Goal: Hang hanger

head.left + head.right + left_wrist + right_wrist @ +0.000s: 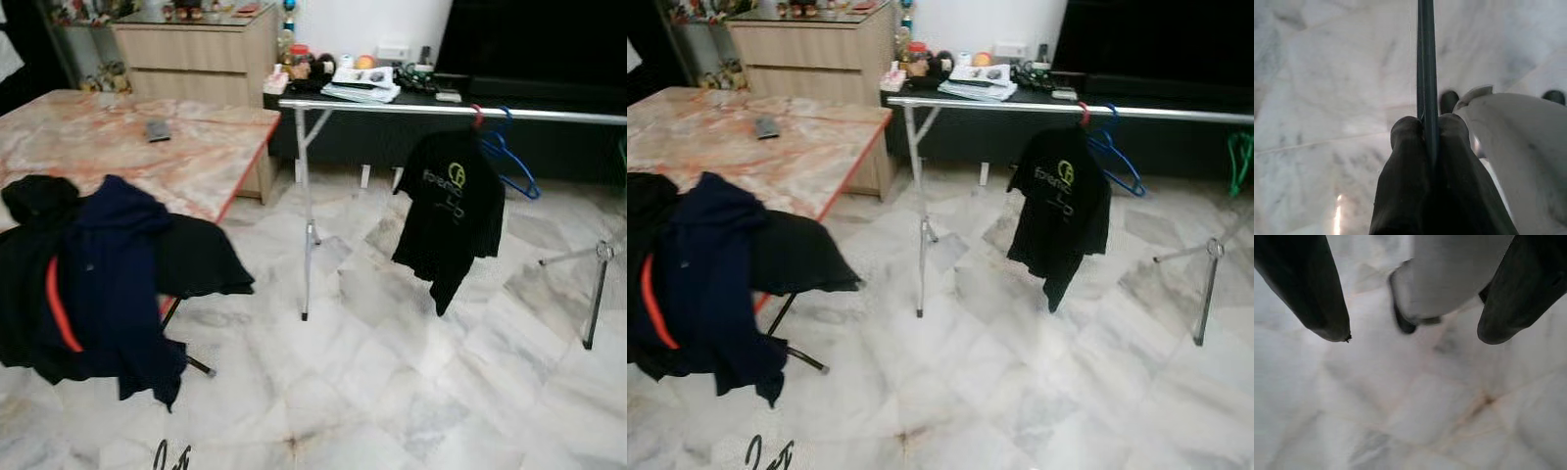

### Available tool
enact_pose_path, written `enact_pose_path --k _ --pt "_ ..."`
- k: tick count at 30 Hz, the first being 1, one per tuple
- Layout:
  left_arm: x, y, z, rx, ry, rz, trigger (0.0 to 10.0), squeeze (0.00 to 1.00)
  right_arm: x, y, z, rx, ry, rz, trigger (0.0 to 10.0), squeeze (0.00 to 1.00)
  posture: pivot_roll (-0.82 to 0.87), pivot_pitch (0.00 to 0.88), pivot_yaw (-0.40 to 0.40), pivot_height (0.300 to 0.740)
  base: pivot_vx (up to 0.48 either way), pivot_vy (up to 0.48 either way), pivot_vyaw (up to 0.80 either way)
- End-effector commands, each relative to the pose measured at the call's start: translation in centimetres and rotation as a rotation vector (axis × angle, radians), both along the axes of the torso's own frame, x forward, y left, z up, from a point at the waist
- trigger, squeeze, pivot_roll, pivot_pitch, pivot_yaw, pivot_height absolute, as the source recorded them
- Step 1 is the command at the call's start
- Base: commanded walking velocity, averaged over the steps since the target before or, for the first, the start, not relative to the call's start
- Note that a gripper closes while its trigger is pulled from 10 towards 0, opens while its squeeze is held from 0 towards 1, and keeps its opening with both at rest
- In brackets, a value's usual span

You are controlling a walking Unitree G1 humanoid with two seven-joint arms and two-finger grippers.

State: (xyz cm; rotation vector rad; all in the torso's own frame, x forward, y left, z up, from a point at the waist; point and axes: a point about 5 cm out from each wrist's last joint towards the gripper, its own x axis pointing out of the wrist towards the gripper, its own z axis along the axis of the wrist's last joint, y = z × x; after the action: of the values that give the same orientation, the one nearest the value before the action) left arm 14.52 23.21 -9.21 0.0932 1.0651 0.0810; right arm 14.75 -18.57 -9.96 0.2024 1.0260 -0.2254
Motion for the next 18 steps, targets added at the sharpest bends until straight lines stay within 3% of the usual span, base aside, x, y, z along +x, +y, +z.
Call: enact_pose_path --k 1,18 --pt "-0.65 0.63 -0.09 0.021 0.025 -0.009 10.0 0.0 0.29 0.45 0.06 0.008 -0.006 0.007 10.0 0.0 -0.09 0.021 0.024 0.74 0.0 -0.311 0.0" --pt "-0.69 0.59 -0.11 0.02 0.025 -0.012 10.0 0.0 0.62 0.62 0.18 0.006 -0.017 0.013 10.0 0.0 -0.09 0.017 0.022 0.74 0.0 -0.313 0.0"
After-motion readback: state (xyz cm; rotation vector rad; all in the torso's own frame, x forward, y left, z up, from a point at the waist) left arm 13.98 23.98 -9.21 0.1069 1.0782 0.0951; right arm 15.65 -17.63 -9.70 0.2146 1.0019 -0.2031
